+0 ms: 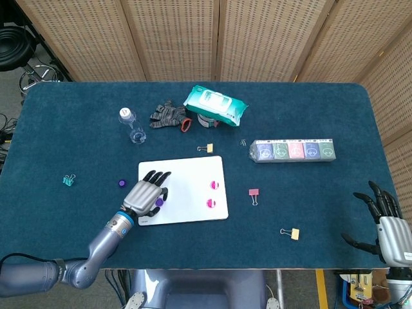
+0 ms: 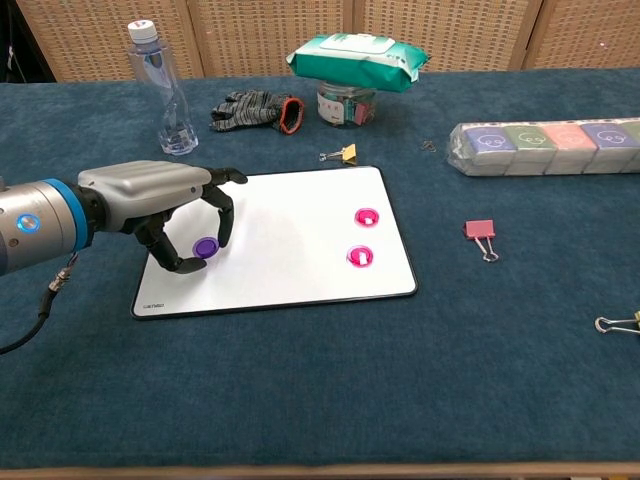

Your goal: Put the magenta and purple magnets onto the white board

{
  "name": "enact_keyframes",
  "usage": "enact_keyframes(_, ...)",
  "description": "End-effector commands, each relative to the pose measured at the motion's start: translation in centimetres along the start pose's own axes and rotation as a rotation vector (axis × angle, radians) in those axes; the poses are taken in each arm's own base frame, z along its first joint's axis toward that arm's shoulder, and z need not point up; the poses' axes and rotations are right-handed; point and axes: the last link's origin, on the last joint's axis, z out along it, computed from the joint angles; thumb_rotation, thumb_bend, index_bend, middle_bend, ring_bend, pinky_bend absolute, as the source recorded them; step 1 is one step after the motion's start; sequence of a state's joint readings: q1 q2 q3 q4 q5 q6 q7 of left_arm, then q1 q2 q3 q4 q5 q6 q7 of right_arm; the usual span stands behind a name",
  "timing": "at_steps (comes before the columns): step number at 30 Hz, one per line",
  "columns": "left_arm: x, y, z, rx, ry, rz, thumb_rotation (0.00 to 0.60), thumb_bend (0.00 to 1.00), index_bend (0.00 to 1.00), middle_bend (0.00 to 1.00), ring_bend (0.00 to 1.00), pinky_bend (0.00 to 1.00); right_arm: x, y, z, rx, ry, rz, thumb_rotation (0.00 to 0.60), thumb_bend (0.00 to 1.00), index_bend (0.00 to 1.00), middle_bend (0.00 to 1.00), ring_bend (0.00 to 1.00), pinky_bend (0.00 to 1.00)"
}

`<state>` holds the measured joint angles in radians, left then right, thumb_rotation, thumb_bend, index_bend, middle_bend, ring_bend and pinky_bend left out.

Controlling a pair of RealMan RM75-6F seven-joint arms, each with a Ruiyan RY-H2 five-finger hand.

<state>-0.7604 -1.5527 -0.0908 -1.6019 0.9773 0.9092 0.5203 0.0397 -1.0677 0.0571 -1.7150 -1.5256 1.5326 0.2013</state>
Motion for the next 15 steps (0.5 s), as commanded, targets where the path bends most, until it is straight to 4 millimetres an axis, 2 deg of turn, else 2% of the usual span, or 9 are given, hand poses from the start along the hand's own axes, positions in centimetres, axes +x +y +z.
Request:
enact_keyframes(1,-0.2,0.0,-0.1,-0.001,-0.014,-0.008,0.600,0.33,0.35,0.00,0.00,0.00,0.0,0.0,0.0,-0.001,0.000,-0.004,0.600,0.00,0.19,0.00,0.00,0.00)
enact_keyframes(7,-0.1,-0.3,0.0,0.008,-0.009,-0.006,0.600,0.32,0.28,0.00,0.00,0.00,-0.1,0.0,0.0,-0.001,-0.001,-0.005,0.600,0.00,0.19,0.00,0.00,0.00)
enact_keyframes(10,0.4,-0.6,-0.1,0.015,0.006,-0.028,0.600,0.32,0.27,0.00,0.00,0.00,-0.1,0.0,0.0,-0.001,-0.002,-0.004,0.600,0.00,0.19,0.00,0.00,0.00)
enact_keyframes(13,1.2,-1.8,-0.2,0.046,0.042,-0.039,0.600,0.32,0.29,0.00,0.00,0.00,-0.1,0.0,0.0,0.001,-0.004,-0.004,0.600,0.00,0.19,0.00,0.00,0.00)
enact_keyframes(15,1.8,-3.4,-0.4,0.088,0.064,-0.046,0.600,0.32,0.30,0.00,0.00,0.00,-0.1,-0.1,0.0,0.001,-0.005,-0.004,0.600,0.00,0.19,0.00,0.00,0.00)
